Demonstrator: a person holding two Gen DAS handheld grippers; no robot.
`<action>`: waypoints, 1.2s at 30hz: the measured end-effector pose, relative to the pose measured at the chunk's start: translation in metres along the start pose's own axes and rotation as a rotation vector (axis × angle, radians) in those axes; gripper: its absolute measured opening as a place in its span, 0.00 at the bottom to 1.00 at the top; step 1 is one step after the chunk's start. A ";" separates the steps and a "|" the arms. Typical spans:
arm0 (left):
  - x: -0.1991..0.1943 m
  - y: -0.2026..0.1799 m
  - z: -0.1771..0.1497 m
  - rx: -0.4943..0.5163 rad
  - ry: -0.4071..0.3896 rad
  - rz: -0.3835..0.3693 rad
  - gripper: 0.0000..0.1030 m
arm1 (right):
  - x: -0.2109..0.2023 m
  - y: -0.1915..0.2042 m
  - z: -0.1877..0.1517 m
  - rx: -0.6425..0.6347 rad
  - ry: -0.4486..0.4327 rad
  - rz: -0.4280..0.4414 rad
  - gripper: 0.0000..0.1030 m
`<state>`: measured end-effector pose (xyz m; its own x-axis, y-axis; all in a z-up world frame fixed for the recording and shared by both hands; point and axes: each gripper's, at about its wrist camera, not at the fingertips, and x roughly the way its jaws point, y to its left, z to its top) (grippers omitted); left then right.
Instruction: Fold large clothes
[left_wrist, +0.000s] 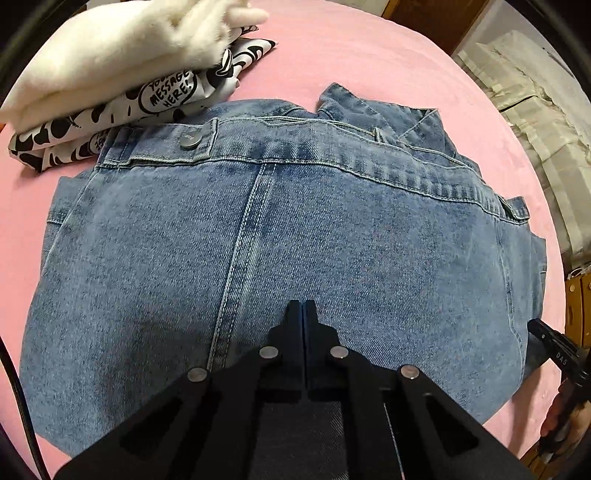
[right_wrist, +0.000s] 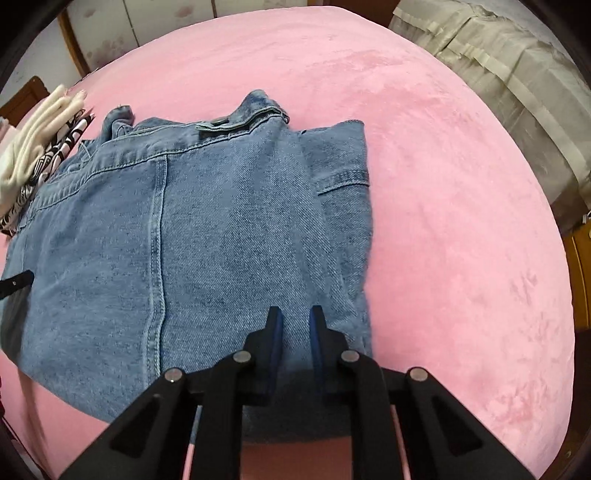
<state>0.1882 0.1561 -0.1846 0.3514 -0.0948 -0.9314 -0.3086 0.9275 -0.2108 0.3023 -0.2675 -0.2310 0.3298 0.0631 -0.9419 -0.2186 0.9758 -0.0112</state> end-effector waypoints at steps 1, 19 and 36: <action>-0.002 0.000 0.000 0.002 0.006 0.004 0.02 | -0.001 0.003 0.000 -0.002 0.002 -0.010 0.17; -0.083 -0.019 0.004 -0.032 -0.004 0.123 0.59 | -0.067 0.025 0.012 0.137 -0.028 0.179 0.17; -0.161 -0.009 -0.023 -0.086 -0.019 0.081 0.60 | -0.139 0.100 0.008 -0.011 -0.095 0.302 0.26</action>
<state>0.1136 0.1549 -0.0396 0.3386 -0.0130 -0.9408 -0.4112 0.8973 -0.1604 0.2421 -0.1771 -0.0989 0.3330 0.3691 -0.8677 -0.3294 0.9078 0.2597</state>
